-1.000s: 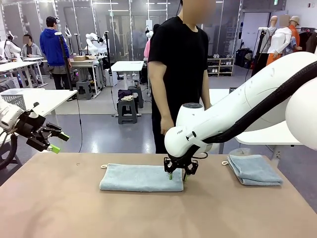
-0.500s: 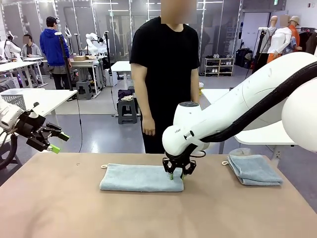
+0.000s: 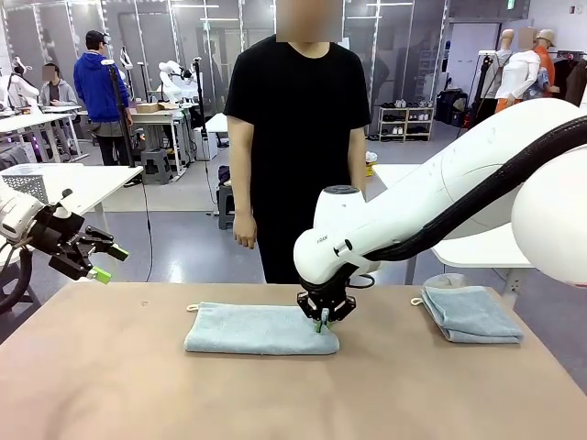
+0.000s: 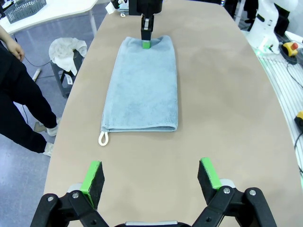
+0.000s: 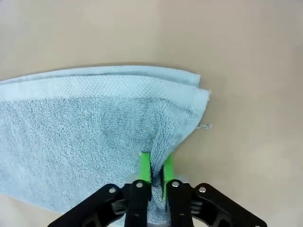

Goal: Fold the towels and place them in the basket.
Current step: When a person lays out a Towel with hook on the table, fold it in half twice.

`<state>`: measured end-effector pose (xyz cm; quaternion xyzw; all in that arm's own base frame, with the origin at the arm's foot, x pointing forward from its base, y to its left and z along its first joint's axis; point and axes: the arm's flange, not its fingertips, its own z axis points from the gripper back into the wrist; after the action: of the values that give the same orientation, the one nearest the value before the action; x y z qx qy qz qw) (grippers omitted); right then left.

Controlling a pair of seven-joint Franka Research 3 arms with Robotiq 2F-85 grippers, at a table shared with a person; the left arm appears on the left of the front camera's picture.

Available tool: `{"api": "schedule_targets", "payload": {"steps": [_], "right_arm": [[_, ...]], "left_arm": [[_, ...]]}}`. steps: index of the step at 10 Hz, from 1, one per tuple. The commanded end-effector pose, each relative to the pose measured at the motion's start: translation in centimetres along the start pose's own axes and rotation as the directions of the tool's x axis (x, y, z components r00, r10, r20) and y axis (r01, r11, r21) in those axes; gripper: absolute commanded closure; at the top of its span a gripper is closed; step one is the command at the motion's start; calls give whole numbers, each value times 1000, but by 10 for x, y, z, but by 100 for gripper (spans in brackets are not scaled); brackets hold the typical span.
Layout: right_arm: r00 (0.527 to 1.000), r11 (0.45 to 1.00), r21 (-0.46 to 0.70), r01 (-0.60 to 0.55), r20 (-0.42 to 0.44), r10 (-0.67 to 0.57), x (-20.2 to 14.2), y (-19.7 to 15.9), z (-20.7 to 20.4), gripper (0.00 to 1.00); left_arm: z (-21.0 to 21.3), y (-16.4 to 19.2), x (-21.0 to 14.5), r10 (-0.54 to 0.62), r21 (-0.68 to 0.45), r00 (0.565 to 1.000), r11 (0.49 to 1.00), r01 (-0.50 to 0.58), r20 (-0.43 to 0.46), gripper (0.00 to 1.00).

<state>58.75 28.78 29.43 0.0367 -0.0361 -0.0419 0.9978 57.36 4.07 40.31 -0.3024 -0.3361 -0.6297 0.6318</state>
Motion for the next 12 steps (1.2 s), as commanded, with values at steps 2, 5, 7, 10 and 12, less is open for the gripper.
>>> {"api": "schedule_targets", "payload": {"steps": [2,5,7,10,12], "right_arm": [[999,998,-54,33,-8,-33,2,-1,-13,100],[999,999,-13,-31,27,31,-1,-36,-1,100],[997,998,-15,-59,46,59,-7,-70,9,100],[997,999,-29,-37,63,38,-18,-113,18,100],[996,999,-22,-25,82,27,-20,-125,22,100]], "left_arm": [[2,-1,2,-5,2,1000,1000,5,0,0],[2,-1,2,-5,2,1000,1000,5,0,0],[2,-1,2,-5,2,1000,1000,5,0,0],[2,-1,2,-5,2,1000,1000,5,0,0],[2,-1,2,-5,2,1000,1000,5,0,0]]}}
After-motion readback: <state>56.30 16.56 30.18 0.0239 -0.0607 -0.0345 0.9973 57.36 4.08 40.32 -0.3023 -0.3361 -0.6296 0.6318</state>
